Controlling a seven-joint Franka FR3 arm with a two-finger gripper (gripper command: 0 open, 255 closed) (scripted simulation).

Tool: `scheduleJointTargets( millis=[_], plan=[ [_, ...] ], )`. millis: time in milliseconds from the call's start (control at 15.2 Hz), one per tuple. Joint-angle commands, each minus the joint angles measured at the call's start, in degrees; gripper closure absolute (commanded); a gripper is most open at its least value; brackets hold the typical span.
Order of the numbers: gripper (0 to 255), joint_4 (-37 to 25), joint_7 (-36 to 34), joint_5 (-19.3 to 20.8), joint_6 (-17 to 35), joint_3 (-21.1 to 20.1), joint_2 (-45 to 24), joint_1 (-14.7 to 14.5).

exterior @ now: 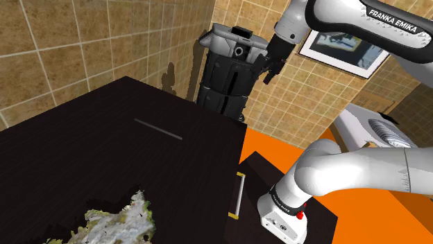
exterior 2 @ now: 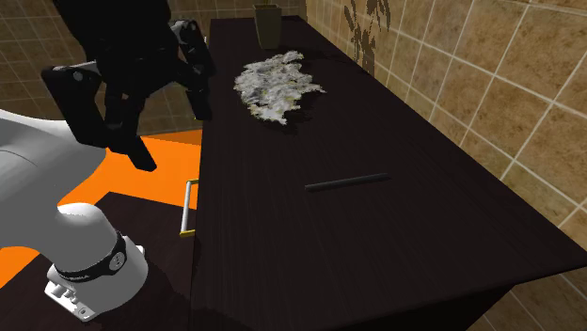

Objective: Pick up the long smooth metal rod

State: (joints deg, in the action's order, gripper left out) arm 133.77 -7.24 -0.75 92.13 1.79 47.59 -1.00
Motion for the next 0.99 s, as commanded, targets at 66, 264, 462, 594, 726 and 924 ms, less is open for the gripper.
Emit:
scheduleJointTargets(
  millis=[66, 264, 462, 594, 726, 924],
  plan=[
    [0, 0.4, 0.8, -0.4, 1.3, -0.1, -1.3, -0.8],
    [0, 1.4, 3.3, -1.6, 5.1, -0.6, -5.6, -3.1],
    [0, 1.9, 5.9, -2.8, 8.8, -1.2, -10.0, -5.4],
    [0, 2.1, 7.6, -3.7, 11.1, -1.7, -13.1, -6.9],
    [0, 2.0, 9.4, -4.5, 13.3, -2.2, -16.3, -8.4],
    [0, 1.7, 12.1, -5.8, 16.5, -3.0, -21.1, -10.6]
  ],
)
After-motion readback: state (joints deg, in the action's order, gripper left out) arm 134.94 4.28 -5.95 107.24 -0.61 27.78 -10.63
